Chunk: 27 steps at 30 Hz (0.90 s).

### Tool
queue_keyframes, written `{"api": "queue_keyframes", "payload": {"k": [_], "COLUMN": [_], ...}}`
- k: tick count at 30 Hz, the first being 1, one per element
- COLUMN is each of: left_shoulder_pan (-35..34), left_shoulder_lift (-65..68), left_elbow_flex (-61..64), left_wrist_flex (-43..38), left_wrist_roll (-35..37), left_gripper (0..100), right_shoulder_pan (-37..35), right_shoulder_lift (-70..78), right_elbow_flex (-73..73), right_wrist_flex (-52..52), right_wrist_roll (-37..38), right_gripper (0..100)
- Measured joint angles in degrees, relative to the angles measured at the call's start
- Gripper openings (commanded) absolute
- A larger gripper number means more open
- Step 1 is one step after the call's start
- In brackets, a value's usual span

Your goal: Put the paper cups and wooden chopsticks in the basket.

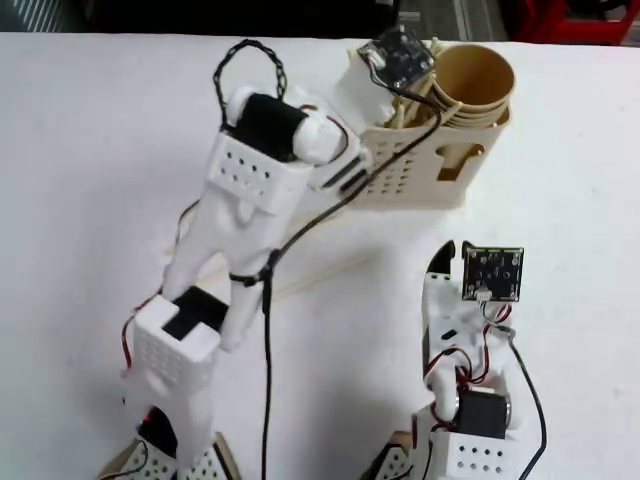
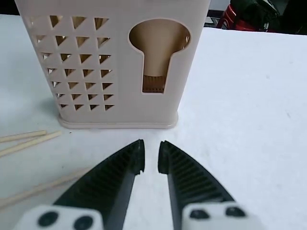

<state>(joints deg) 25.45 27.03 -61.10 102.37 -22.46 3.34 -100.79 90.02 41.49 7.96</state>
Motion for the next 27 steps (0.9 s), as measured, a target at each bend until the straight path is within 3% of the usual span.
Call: {"api": "queue_keyframes", "payload": {"k": [8, 12, 21, 27], "left_shoulder_pan": [-0.18, -3.34, -10.37, -12.13], "left_shoulder_lift": [-13.1, -18.37, -19.16, -19.16], "left_elbow_flex": [22.33, 33.76, 58.02, 68.13], "left_wrist_flex": [-0.44, -4.4, -22.59, -35.43], "left_wrist_roll": [-4.75, -6.24, -14.51, -15.38], "left_gripper": [22, 22, 28, 29], "right_shoulder_pan": [0.0, 0.0, 0.0, 0.0], "right_shoulder_lift": [0.0, 0.0, 0.0, 0.0], "right_elbow_flex": [0.0, 0.0, 0.0, 0.0], "right_wrist_flex": [0.0, 0.0, 0.0, 0.0], "right_wrist_roll": [0.0, 0.0, 0.0, 0.0], "right_gripper": [6.6, 6.6, 6.6, 6.7]}}
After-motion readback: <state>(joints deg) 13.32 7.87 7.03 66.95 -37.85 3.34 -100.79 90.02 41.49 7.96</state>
